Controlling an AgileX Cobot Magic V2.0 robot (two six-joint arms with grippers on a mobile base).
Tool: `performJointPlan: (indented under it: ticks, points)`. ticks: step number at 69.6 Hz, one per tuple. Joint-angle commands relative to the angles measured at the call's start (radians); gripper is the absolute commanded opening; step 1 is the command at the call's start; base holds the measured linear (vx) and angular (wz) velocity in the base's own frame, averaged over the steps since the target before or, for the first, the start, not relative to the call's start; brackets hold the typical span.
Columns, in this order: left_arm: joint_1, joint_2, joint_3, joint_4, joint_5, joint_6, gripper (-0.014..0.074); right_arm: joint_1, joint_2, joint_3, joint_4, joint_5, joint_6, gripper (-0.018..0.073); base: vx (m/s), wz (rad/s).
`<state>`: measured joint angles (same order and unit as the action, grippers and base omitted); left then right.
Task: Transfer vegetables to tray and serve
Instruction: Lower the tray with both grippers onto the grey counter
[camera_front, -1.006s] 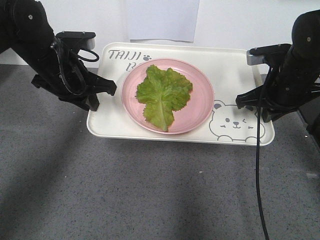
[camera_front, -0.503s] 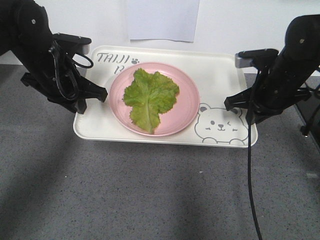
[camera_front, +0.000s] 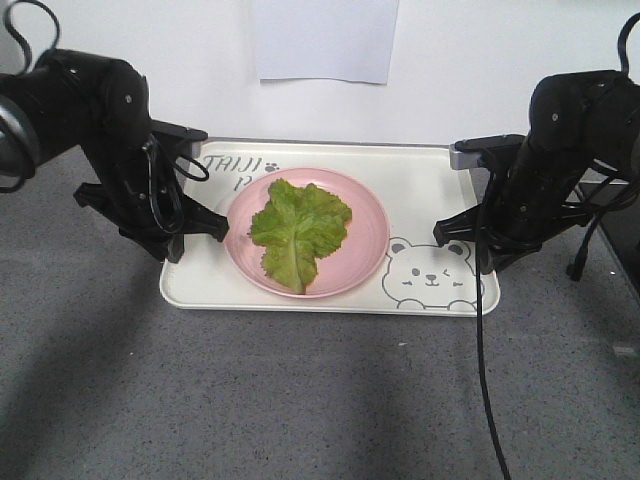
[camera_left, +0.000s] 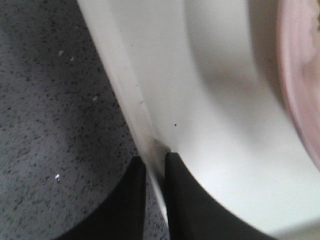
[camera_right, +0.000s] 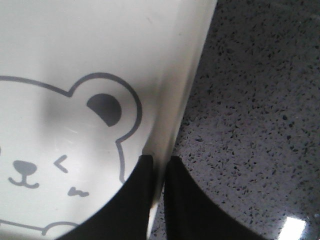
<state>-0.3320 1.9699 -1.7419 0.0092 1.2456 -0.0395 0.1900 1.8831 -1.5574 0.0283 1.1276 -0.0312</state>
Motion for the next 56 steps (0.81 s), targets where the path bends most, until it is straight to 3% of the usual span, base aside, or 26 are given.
performJointPlan:
  ticks: [1,32,56]
  points:
    - [-0.023,-0.033,-0.037,-0.077,-0.075,0.051,-0.0006,0.020,-0.044,-0.032,0.057,-0.066,-0.049,-0.0005,0.00,0.00]
    - [-0.023,0.030,-0.037,-0.075,-0.092,0.053,-0.0006,0.019,0.011,-0.031,0.058,-0.028,-0.043,0.0011,0.00,0.00]
    - [-0.023,0.030,-0.038,-0.056,-0.098,0.096,-0.0003,0.019,0.014,-0.031,0.057,-0.013,-0.035,0.0112,0.00,0.00]
